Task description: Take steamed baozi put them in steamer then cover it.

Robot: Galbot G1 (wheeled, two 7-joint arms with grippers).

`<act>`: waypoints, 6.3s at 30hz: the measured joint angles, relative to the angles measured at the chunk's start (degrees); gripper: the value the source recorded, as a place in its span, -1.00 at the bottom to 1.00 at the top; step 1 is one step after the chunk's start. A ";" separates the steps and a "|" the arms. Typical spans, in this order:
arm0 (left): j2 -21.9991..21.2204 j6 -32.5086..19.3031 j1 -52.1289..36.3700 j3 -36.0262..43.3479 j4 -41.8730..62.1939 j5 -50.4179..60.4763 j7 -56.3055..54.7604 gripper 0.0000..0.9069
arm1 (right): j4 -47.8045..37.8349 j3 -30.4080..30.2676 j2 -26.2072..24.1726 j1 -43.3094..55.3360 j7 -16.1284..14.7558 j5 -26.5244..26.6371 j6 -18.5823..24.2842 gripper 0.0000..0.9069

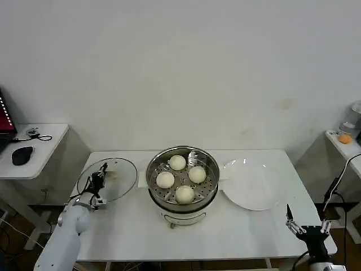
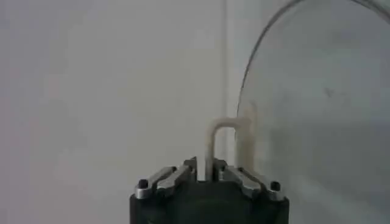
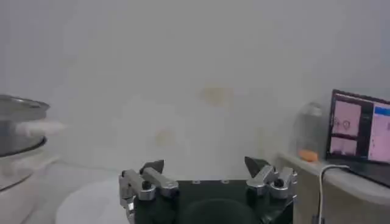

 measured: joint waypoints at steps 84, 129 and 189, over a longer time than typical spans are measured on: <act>-21.04 33.00 9.08 23.97 -45.20 20.76 31.56 -1.00 | -6.37 -7.87 3.27 2.36 0.23 -9.11 2.15 1.00; -23.40 31.82 10.04 22.81 -42.65 23.65 29.94 1.00 | -7.09 -9.15 3.10 1.90 -0.22 -8.54 3.15 1.00; -11.68 3.34 51.08 -15.18 -57.92 -70.63 6.03 1.00 | 1.39 -14.71 -1.59 -7.92 -0.03 -5.26 -2.31 1.00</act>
